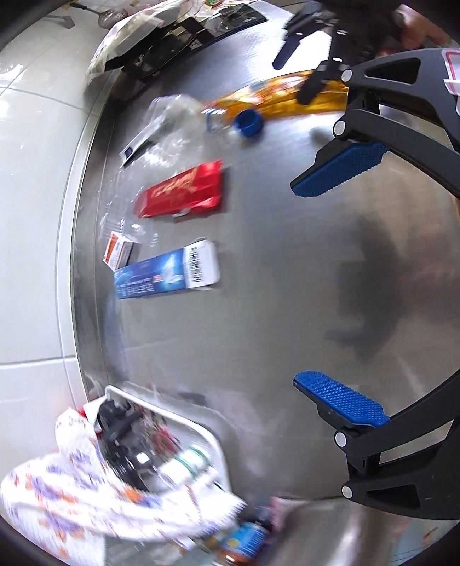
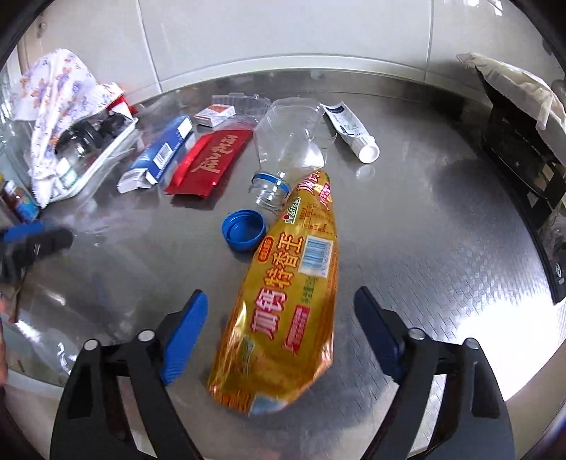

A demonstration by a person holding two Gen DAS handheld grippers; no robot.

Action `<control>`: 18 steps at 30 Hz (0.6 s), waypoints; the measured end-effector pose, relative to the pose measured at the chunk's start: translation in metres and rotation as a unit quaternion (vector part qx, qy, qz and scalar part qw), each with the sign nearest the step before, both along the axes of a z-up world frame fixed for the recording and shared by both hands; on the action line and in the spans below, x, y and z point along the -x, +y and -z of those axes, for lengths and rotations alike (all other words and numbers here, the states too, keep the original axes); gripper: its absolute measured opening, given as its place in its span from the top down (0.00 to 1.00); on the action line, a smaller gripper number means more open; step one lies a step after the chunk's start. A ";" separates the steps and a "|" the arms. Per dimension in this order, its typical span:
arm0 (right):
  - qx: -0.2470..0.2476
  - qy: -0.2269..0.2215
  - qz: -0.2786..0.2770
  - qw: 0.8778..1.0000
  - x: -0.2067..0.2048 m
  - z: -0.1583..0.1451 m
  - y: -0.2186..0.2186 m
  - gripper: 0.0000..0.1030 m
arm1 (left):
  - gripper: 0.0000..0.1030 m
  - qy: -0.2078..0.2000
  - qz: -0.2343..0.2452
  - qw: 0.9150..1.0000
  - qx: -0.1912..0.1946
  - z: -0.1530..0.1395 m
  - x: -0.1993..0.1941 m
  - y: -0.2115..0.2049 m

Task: Collect trash
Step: 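Grasp the blue toothpaste box with the left tool while the right tool grasps the yellow sausage wrapper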

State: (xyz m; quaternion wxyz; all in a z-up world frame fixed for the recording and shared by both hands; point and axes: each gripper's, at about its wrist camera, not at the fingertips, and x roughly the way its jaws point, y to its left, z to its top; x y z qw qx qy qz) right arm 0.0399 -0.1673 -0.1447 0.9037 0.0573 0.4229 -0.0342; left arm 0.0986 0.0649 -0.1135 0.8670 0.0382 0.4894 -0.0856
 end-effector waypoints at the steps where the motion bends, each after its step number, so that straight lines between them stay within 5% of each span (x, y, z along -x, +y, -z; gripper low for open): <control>1: 0.003 0.004 0.001 1.000 -0.003 0.002 0.002 0.24 | 0.05 0.003 0.003 1.000 0.003 0.002 -0.013 0.000; 18: 0.022 0.008 0.019 1.000 -0.017 0.008 0.015 0.25 | 0.09 0.020 0.024 0.999 -0.003 0.035 -0.118 -0.016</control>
